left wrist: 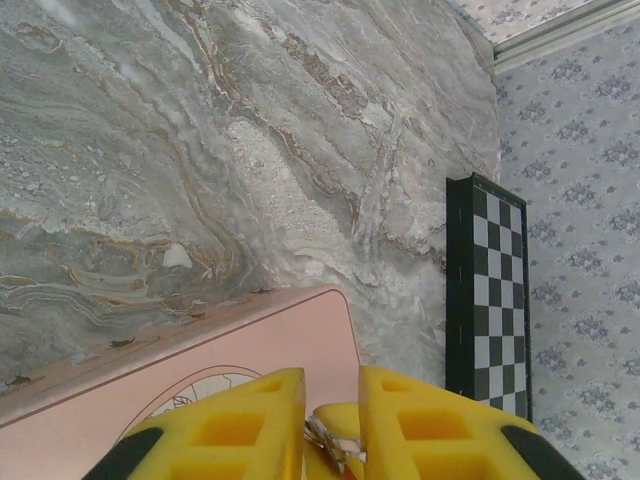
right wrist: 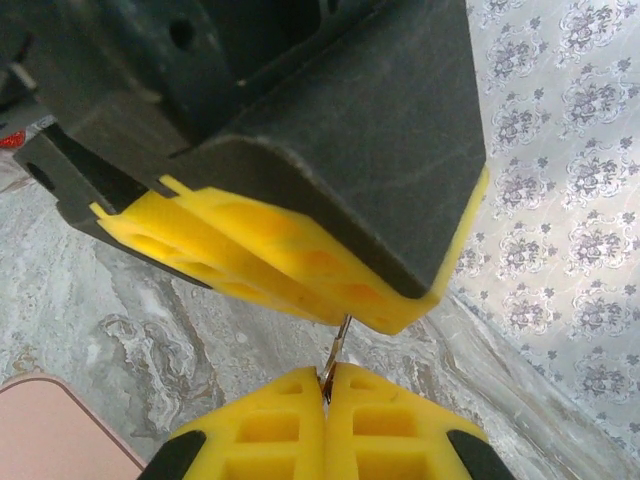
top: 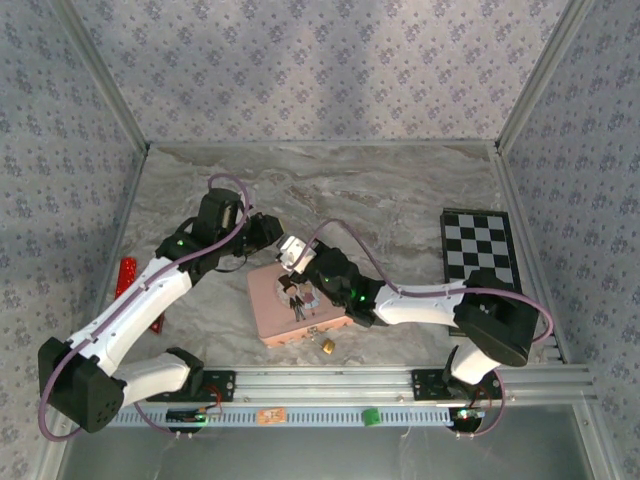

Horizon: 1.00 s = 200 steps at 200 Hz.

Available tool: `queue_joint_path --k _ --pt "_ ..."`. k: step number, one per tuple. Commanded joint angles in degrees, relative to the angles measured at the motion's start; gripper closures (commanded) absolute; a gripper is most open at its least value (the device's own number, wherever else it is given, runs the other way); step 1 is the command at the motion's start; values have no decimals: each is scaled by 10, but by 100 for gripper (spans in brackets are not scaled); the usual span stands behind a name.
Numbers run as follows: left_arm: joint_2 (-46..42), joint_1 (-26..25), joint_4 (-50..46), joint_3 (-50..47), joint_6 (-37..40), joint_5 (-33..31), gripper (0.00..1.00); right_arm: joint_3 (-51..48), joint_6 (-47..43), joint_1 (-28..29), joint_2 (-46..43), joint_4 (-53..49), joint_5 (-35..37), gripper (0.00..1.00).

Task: Unlock a padlock with a key

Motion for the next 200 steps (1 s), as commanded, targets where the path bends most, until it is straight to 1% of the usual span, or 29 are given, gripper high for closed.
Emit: queue_joint_path --k 1,74,109,173,186,200 --pt "6 -2 -12 15 10 -7 80 17 -6 5 7 22 16 100" --pt "9 -2 -16 16 10 -10 86 20 -18 9 15 25 28 100" --pt "9 -2 -19 16 11 -13 90 23 -24 12 18 29 41 100" --pt "5 -2 -13 11 12 -22 96 32 -24 16 24 24 65 100" --pt "3 -1 -8 9 13 -26 97 33 -18 16 20 18 66 94" --pt "1 1 -8 9 22 -31 97 34 -5 16 9 -1 62 83"
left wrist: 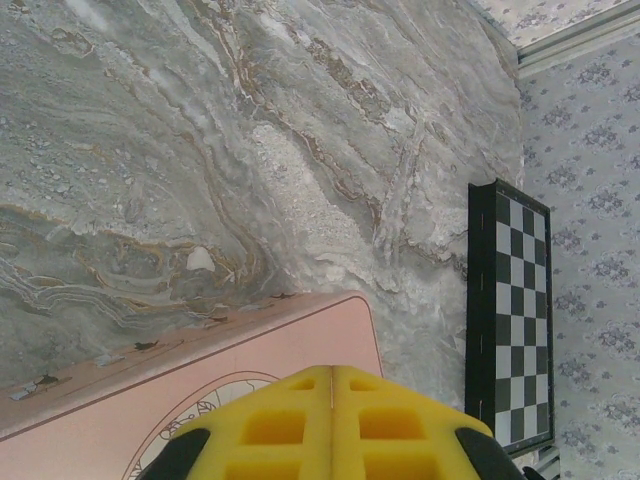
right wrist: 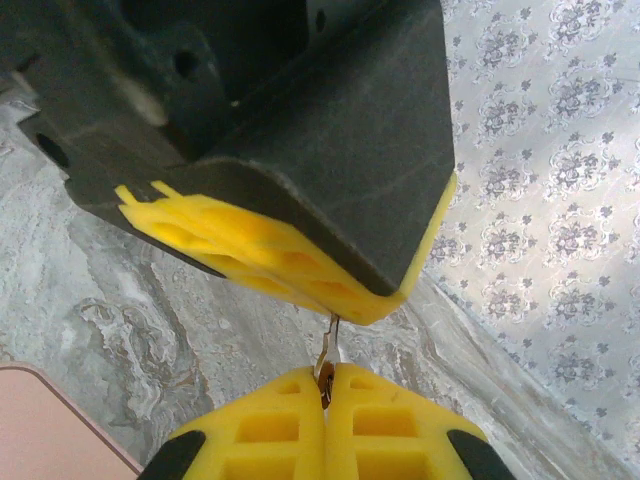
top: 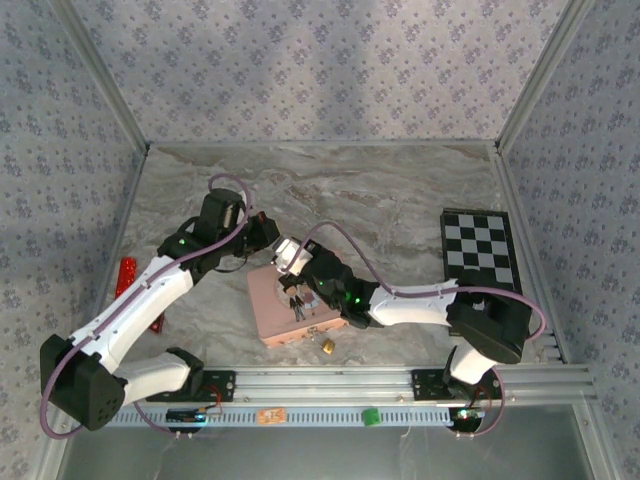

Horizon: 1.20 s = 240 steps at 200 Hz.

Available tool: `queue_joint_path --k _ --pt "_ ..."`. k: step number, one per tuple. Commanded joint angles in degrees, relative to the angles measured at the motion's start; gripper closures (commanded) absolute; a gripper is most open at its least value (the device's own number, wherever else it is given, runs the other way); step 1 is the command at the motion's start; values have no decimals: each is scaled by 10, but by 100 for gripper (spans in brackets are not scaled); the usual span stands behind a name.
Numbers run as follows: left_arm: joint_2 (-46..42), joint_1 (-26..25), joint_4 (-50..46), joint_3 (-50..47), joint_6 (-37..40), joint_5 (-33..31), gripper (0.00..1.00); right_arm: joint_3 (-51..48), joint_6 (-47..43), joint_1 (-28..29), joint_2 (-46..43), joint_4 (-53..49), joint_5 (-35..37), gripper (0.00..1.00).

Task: Unlock a padlock with a key

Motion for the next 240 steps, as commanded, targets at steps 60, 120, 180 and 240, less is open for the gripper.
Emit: queue_joint_path --k 60,120,180,240 --pt "-27 33 39 -3 96 -31 99 12 209 -37 -146 -214 -110 51" --pt "-15 45 197 -22 161 11 100 -16 704 -255 -198 -217 -395 49" --pt "4 42 374 -39 141 108 100 -61 904 -307 -93 140 -506 46" --pt "14 35 502 -69 64 171 100 -66 924 -294 -52 280 -515 43"
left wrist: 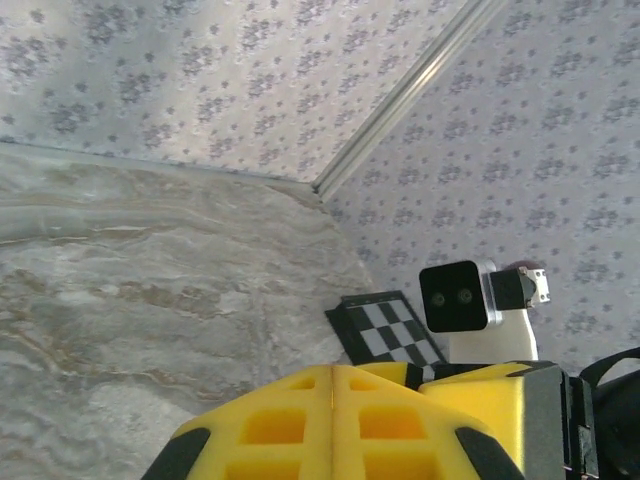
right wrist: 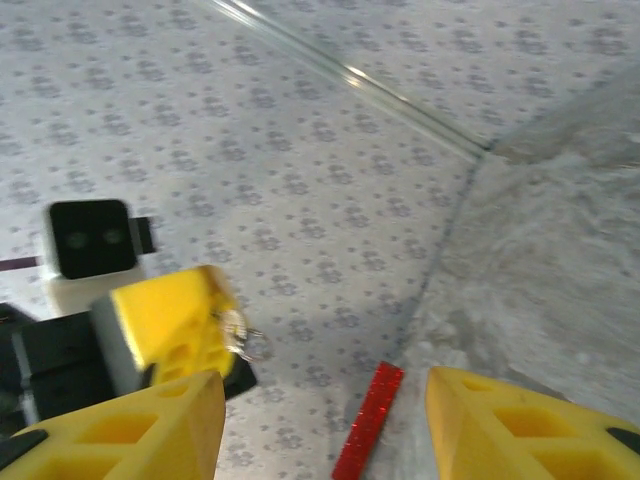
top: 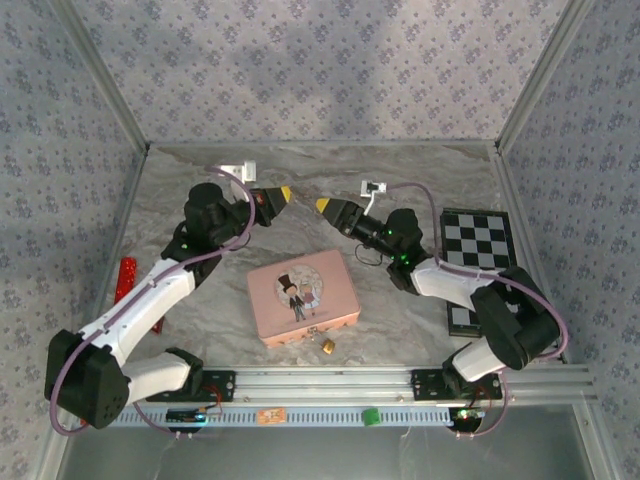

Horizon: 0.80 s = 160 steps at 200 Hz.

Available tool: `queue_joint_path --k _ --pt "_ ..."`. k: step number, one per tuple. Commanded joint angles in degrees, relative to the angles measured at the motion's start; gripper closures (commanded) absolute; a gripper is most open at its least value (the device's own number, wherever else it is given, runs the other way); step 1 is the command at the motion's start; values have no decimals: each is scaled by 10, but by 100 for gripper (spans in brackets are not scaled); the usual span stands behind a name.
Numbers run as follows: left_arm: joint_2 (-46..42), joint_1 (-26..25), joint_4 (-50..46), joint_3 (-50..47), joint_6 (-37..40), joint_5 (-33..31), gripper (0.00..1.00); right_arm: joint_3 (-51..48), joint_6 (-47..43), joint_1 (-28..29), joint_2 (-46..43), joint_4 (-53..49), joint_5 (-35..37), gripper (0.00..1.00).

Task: Unlock a padlock with a key

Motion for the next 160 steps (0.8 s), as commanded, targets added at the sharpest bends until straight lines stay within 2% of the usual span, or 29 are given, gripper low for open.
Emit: queue_joint_path --k 1,21,80,160 --pt "8 -3 102 2 -53 62 100 -2 33 1 13 111 -25 43" --pt "14 -7 135 -1 -76 82 100 3 37 -1 20 130 -42 42" --pt "11 -17 133 -2 -82 90 100 5 38 2 21 180 -60 42" --pt "7 -25 132 0 -87 92 100 22 40 14 24 179 -76 43"
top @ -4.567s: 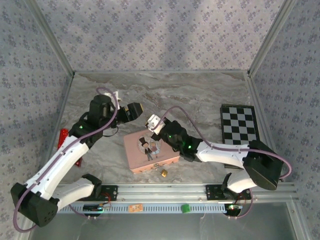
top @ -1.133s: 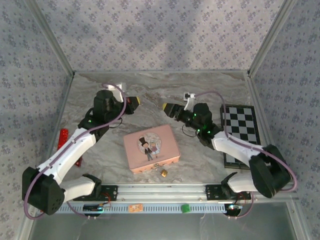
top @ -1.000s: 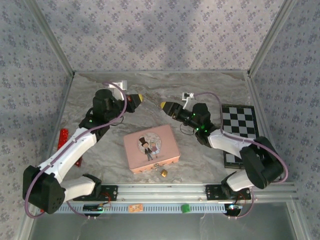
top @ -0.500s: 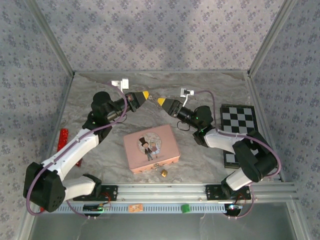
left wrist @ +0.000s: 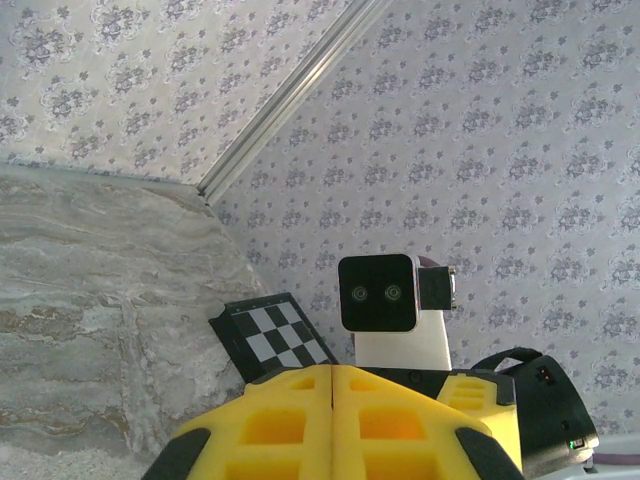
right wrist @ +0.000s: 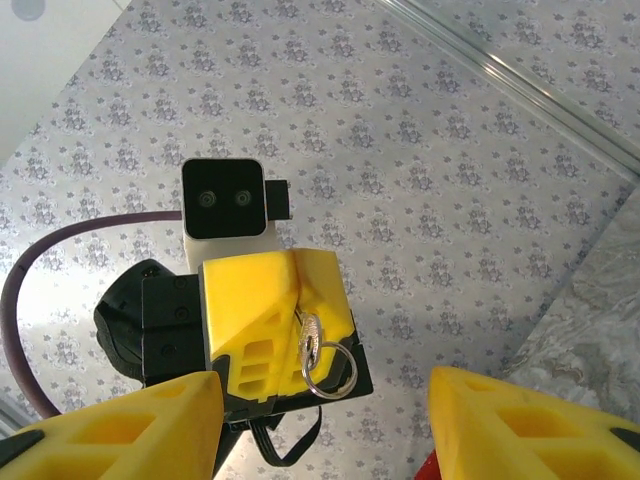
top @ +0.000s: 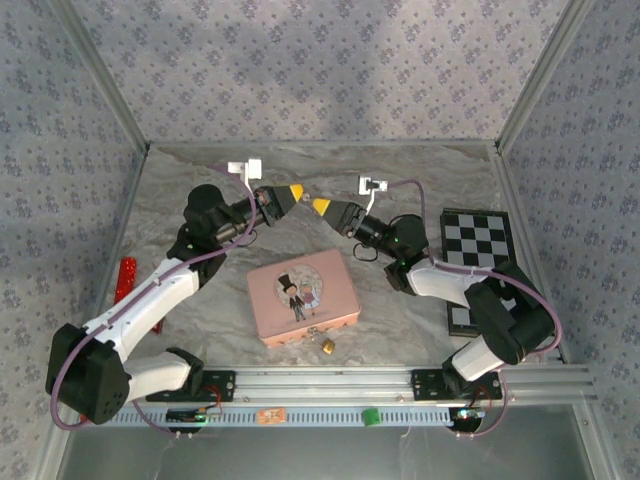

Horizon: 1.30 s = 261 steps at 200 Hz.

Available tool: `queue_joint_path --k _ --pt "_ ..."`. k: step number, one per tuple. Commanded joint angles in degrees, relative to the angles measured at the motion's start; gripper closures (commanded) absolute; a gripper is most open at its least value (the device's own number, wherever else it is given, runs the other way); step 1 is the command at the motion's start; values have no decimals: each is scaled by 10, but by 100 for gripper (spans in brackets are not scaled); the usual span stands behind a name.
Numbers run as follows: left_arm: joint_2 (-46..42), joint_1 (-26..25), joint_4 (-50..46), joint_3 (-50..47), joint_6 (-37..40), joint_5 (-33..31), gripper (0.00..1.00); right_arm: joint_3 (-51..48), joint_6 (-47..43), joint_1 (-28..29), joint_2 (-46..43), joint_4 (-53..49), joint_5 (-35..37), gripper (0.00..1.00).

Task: Unlock a padlock with a key

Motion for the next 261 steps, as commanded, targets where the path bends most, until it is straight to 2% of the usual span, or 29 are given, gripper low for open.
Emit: queue_joint_path --k 1,56,97,149,261 --pt "-5 -5 29 2 -6 16 100 22 6 4 6 28 -16 43" --pt "-9 -10 16 4 -4 19 100 29 3 8 5 28 -28 45" --pt "-9 -14 7 6 -2 26 100 37 16 9 15 28 -35 52" --pt "-10 -15 -1 9 4 27 100 35 15 9 14 28 -35 57" --pt "-15 -14 -1 4 7 15 100 48 26 8 25 28 -58 81"
